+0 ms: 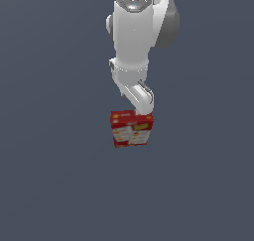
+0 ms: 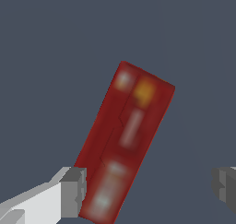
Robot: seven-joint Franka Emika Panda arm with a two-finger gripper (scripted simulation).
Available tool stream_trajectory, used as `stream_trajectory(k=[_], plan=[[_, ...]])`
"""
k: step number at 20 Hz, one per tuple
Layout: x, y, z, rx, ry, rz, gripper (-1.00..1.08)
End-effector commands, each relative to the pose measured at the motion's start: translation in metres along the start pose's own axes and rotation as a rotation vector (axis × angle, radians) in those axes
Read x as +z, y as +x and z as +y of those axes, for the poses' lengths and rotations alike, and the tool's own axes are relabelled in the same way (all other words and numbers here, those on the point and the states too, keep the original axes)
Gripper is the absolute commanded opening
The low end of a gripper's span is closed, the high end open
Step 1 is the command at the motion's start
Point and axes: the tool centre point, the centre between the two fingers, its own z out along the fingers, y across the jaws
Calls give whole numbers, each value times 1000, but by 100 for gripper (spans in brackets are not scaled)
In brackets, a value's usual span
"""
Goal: Pick up the object and move it to a goal position.
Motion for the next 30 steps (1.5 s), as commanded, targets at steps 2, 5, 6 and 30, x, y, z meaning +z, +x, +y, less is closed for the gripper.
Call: stream_trajectory(k=[2, 5, 6, 30], plan=[[4, 1, -4, 90, 2, 1, 100], [8, 2, -8, 166, 4, 1, 100], [9, 3, -9, 190, 5, 1, 100], [26, 5, -19, 417, 11, 2, 100]])
